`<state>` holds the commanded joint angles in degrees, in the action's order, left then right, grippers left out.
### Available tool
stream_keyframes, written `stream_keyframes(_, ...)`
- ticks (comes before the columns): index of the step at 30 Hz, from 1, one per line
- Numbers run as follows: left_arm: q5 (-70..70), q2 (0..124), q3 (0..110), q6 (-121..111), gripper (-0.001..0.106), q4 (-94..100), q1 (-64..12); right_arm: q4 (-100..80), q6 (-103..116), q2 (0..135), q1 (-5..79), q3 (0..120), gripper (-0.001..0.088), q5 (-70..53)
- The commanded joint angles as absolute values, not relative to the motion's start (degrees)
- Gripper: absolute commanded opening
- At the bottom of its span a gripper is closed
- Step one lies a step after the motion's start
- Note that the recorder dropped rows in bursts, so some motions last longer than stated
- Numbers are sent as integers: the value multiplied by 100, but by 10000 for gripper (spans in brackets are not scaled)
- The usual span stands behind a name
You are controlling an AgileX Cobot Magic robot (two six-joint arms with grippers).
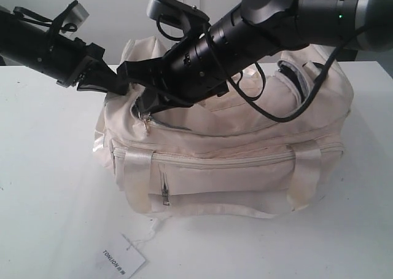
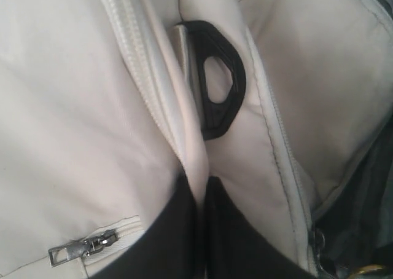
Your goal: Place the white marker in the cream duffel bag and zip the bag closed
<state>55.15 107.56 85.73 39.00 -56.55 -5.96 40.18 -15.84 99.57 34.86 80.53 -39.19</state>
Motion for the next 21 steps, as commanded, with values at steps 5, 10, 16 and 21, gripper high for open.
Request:
stream_keyframes(5,5515,10756,8573,3900,0,-5655,-596,4018,-1498,9957,3486,8053,170,-3853)
stream_keyframes(10,5515,10756,8573,3900,0,-5655,-596,4018,-1498,9957,3486,8053,12,-3864)
stream_keyframes(16,5515,10756,8573,3900,0,-5655,-596,4018,-1379,9957,3486,8053,0,-3875)
stream_keyframes(21,5502,10756,8573,3900,0,-5655,-596,4122,-1113,9871,3486,8053,0,-4032)
